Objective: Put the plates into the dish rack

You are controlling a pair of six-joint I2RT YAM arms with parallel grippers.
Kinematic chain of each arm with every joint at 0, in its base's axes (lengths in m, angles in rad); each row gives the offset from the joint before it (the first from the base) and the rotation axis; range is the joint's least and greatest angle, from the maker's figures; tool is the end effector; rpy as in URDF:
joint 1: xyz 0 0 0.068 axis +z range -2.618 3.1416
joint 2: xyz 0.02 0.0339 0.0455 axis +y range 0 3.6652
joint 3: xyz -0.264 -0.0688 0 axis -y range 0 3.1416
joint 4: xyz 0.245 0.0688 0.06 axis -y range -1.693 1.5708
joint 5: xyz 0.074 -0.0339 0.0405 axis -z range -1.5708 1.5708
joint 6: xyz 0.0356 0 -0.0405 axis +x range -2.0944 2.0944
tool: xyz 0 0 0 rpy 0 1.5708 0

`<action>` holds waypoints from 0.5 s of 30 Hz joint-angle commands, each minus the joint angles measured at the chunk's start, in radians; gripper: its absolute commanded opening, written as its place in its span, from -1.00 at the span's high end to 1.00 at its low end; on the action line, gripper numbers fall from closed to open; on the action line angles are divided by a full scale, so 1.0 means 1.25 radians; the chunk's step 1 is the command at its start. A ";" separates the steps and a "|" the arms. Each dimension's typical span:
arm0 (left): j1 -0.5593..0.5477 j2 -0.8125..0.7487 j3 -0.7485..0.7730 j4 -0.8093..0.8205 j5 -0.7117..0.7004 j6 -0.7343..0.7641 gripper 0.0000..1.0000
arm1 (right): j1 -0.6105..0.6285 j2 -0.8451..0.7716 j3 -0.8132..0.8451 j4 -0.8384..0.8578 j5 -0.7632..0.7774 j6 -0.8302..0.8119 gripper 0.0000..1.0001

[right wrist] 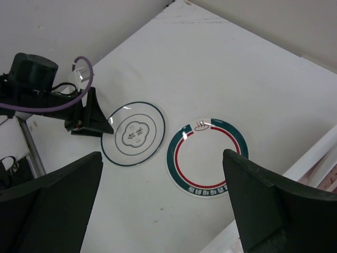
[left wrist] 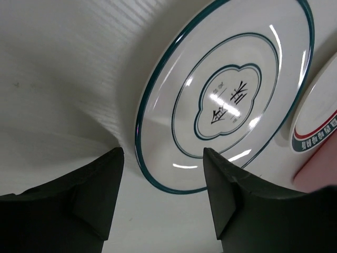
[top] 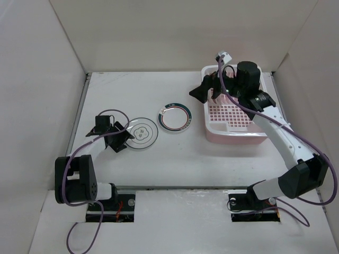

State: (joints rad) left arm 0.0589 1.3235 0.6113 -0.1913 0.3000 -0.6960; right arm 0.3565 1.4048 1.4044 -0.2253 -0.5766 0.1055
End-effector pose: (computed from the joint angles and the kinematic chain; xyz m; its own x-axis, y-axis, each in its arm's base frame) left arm 0.2471 0.0040 0.1699 -0.6828 -0.6538 -0.3261 -0.4058 0.7105 -0.5749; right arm 0.2956 0.1308 0.4105 -0.2918 -0.0145 -0.9564 -0.7640 0.6051 0.2240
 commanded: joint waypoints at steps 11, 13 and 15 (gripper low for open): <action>0.011 0.033 -0.080 0.174 0.013 -0.068 0.30 | 0.018 -0.007 0.095 -0.022 -0.014 0.010 -1.00; 0.011 0.033 -0.088 0.174 0.004 -0.068 0.52 | 0.018 -0.007 0.095 -0.030 -0.021 0.003 -1.00; 0.011 0.033 -0.088 0.174 -0.009 -0.068 0.61 | 0.018 -0.007 0.102 -0.038 -0.021 0.003 -1.00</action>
State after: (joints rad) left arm 0.0689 1.3602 0.5228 0.0181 0.3161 -0.7818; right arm 0.3683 1.4055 1.4788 -0.2623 -0.5800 0.1127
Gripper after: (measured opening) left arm 0.211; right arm 0.998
